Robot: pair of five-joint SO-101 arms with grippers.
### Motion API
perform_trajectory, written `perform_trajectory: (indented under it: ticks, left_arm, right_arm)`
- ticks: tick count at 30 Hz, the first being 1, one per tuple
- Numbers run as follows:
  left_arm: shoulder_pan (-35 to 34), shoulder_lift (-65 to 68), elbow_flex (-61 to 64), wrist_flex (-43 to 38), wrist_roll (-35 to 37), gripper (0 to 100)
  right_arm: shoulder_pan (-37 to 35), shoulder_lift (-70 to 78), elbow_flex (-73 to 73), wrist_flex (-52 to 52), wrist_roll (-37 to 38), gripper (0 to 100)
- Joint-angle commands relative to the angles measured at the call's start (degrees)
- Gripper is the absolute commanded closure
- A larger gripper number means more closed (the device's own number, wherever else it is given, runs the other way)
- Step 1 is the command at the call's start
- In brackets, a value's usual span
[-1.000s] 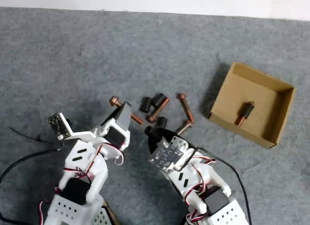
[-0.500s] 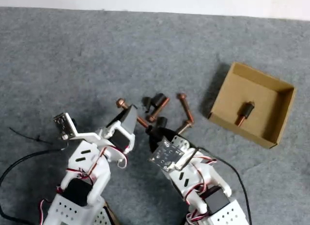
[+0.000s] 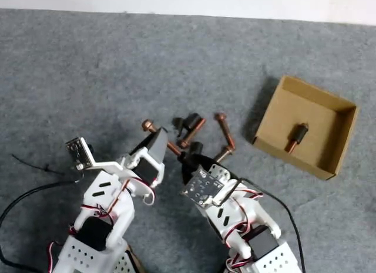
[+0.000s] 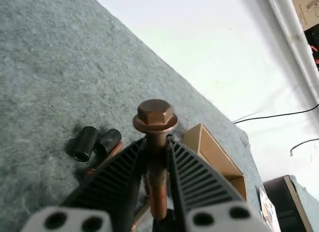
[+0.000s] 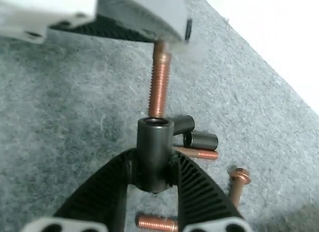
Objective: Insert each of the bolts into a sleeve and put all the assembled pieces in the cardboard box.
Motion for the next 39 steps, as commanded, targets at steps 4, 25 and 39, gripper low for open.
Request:
perform_trajectory:
  ticks: [4,25,39]
  left_arm:
    - [1.89,-1.19,-2.24,-1.23,-0.18,99]
    - [3.82,-1.19,-5.05,3.43,0.0,99]
    - [6.81,-1.19,-8.66,10.55,0.09,99]
  right_arm:
    - [0.48,-0.75,8.31,-1.71,0.62,99.4]
    - [0.57,-0.75,8.22,-0.92,0.79,99.4]
    - [1.54,-0.75,8.22,-1.01,0.79,99.4]
